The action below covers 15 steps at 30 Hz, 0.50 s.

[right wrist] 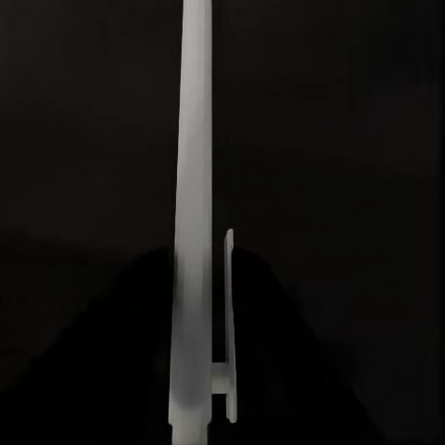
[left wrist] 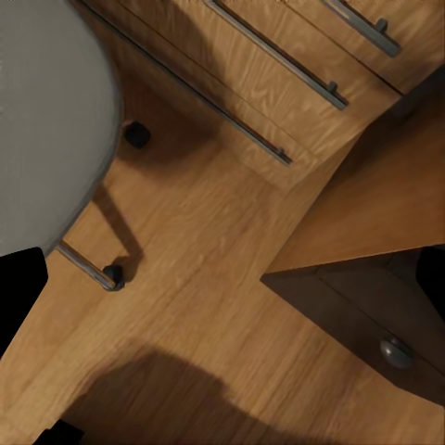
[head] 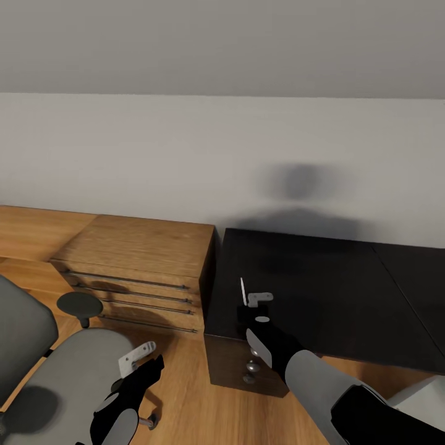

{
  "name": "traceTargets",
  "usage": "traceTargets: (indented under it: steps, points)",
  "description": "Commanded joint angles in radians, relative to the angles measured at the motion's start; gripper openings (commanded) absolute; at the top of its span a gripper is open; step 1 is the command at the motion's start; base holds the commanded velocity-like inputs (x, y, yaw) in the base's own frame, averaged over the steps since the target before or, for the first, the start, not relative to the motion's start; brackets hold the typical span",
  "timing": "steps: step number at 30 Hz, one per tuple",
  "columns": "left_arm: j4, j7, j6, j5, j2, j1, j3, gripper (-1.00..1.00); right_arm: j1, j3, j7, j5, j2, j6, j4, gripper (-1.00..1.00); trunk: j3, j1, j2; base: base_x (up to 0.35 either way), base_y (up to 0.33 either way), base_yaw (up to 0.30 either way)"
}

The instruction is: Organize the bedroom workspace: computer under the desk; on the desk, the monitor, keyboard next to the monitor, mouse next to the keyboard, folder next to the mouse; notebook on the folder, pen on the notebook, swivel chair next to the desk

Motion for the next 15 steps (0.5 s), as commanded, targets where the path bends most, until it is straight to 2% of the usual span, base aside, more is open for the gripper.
traceTargets:
  steps: [1,11,15]
  points:
    - [-0.001,0.007,0.003,0.005,0.001,-0.001,-0.002,1.00,-0.001,0.005,-0.007,-0.002,0.000,0.006,-0.001,-1.00,0.002,-0.004,0.006,0.000,0.000,0.000]
    - [0.004,0.008,0.003,0.004,0.001,-0.001,-0.002,1.00,-0.001,0.000,-0.010,-0.002,0.000,0.005,-0.052,-1.00,0.034,-0.042,0.076,-0.002,0.000,0.000]
    - [0.012,0.008,0.002,0.009,0.001,-0.001,-0.002,1.00,-0.001,-0.003,-0.010,-0.003,0.000,0.008,-0.092,-1.00,0.046,-0.057,0.104,-0.178,0.000,0.000]
